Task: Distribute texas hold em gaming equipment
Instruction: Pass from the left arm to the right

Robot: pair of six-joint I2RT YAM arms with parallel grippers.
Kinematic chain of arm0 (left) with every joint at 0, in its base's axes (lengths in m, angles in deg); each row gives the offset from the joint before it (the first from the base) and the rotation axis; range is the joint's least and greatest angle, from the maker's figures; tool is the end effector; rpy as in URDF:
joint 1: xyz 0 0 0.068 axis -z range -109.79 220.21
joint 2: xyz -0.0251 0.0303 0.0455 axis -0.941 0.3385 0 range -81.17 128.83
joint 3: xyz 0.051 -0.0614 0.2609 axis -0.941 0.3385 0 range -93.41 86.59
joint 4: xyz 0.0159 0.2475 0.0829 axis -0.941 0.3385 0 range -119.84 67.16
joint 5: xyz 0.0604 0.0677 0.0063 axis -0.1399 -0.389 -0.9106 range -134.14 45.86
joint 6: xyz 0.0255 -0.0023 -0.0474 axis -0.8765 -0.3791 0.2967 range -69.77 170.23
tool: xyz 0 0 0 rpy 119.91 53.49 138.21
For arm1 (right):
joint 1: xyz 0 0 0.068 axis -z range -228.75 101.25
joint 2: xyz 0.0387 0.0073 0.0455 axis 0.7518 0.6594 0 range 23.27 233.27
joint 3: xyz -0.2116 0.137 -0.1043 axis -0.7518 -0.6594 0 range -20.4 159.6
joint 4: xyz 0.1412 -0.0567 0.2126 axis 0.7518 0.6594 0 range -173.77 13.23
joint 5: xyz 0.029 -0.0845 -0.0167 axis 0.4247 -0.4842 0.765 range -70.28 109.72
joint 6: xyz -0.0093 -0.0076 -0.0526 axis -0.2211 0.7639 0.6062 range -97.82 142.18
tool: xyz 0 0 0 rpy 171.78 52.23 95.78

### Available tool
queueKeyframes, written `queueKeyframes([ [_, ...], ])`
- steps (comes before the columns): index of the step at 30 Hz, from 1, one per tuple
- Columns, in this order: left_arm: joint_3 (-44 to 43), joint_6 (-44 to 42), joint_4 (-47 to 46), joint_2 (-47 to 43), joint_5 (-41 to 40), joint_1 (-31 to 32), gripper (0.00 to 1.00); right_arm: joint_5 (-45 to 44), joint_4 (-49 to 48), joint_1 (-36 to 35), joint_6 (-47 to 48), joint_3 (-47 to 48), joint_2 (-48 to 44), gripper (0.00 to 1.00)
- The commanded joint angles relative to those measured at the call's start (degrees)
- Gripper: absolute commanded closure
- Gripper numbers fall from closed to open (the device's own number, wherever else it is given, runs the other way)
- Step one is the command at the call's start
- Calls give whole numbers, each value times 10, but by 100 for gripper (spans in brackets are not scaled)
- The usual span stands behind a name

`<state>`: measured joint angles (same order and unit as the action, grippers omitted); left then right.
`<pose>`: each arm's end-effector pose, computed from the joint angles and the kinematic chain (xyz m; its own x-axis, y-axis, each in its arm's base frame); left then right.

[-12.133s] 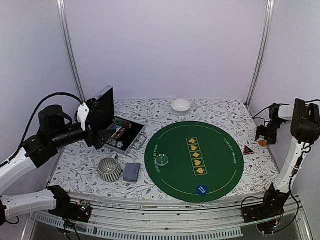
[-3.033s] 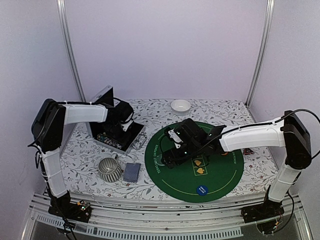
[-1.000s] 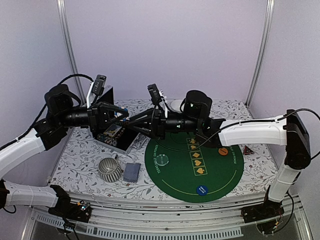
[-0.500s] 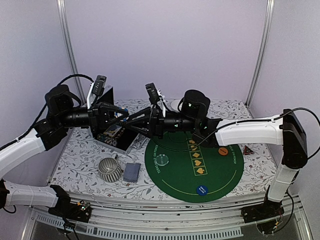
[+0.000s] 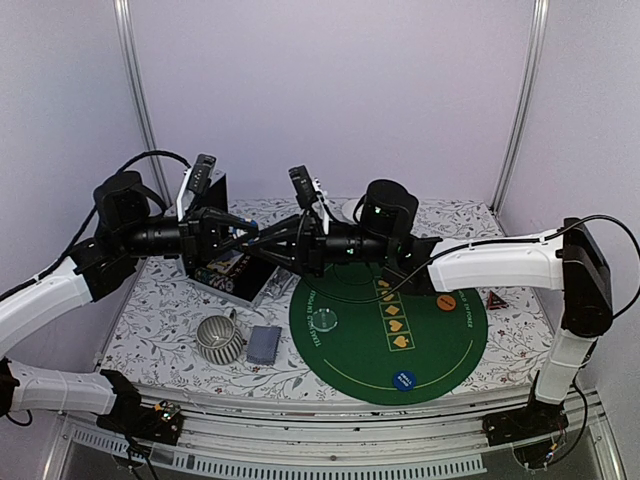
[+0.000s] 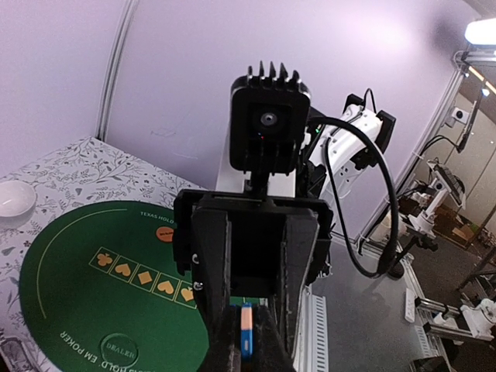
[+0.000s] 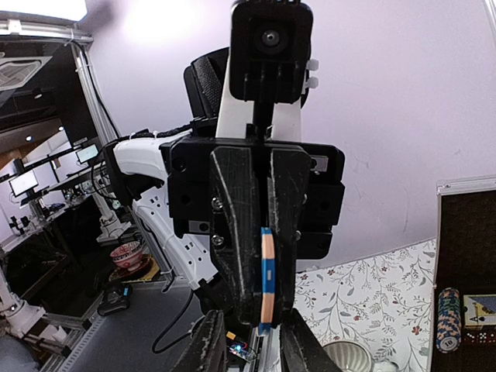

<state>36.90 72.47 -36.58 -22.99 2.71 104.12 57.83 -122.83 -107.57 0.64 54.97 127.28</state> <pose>0.1767 -0.1500 0.3581 -0.3969 -0.0450 -0.9168 0.9037 0.1554 -0.3989 0.2028 0.3776 0.3233 -0.2755 0.1030 -0.9558 -0.9528 -0.1609 0.2574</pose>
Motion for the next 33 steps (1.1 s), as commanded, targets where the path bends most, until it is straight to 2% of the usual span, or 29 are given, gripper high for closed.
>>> queueKeyframes([
  [1,9,-11,9,0,-6,5,100,0,-12,-3,6,11,4,79],
  [3,9,-11,9,1,-5,5,100,-1,-11,-3,6,11,5,95],
  [4,9,-11,9,1,-5,5,100,-2,-11,-3,5,12,5,96],
  [13,15,-14,11,1,-4,6,100,-22,-9,-3,9,-6,-11,98],
  [14,15,-15,12,1,-7,6,91,-29,-4,-3,10,-10,-15,98],
  [16,15,-16,16,-2,-23,6,45,-39,16,-3,17,-13,-20,98],
  [18,15,-23,22,-9,-46,6,11,-50,43,-1,25,-16,-27,98],
  [19,13,-28,27,-12,-57,7,3,-53,56,0,29,-20,-31,98],
  [23,-5,-41,90,-15,-146,6,2,-38,104,26,4,-53,-62,98],
  [25,-22,-48,127,-12,-191,3,2,-30,131,47,-27,-98,-86,98],
  [29,-28,-67,152,-12,-195,1,2,-66,264,67,-77,-186,-152,98],
  [33,-24,-91,165,-13,-192,0,2,-59,419,88,-153,-270,-195,98],
])
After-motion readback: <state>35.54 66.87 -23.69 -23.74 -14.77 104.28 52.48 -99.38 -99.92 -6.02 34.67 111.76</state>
